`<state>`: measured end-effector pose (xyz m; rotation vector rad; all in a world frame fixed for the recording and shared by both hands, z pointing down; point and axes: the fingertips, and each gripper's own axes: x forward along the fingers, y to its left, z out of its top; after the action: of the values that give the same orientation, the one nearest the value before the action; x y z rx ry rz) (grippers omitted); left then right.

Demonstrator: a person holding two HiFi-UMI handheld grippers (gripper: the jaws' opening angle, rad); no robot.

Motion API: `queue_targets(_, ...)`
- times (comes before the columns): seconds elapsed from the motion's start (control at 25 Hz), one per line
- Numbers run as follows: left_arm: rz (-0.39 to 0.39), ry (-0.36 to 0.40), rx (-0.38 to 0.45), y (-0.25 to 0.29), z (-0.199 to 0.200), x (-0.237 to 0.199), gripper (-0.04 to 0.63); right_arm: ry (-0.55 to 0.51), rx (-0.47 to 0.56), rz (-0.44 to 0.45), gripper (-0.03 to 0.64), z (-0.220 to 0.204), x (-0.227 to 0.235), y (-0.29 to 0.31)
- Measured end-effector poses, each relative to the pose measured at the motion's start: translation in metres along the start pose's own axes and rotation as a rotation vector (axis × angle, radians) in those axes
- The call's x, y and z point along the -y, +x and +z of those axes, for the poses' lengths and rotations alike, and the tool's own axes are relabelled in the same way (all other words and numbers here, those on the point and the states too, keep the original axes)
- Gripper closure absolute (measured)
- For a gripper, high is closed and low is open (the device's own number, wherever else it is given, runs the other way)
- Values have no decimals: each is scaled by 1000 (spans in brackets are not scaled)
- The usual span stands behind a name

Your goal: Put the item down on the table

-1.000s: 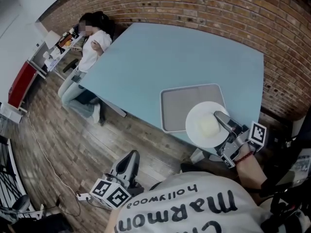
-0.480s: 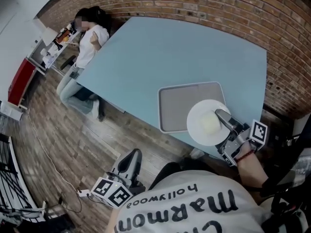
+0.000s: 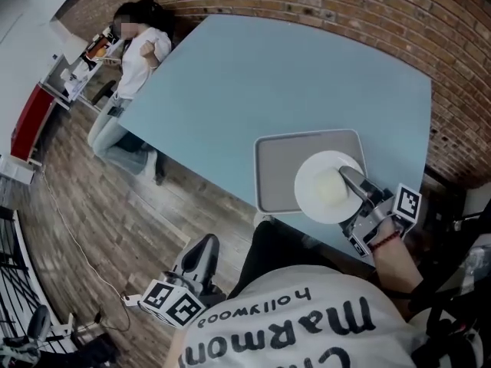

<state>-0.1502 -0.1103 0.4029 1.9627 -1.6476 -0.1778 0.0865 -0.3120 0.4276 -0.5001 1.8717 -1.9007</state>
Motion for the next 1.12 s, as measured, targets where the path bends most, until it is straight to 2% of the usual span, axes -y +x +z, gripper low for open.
queue_targets(0.28, -59, 44, -9, 47, 32, -15, 589, -83, -4, -91, 565, 13, 25, 23)
queue_targets(0.44, -64, 18, -53, 67, 38, -33, 589, -72, -6, -146, 565, 16, 43, 41)
queue_targets(0.88, -70, 1, -88, 104, 54, -66, 589, -98, -12, -268, 565, 24, 86, 74)
queue_targets(1.12, -41, -25, -96, 104, 47, -76, 589, -205, -74, -331, 565, 22, 97, 86)
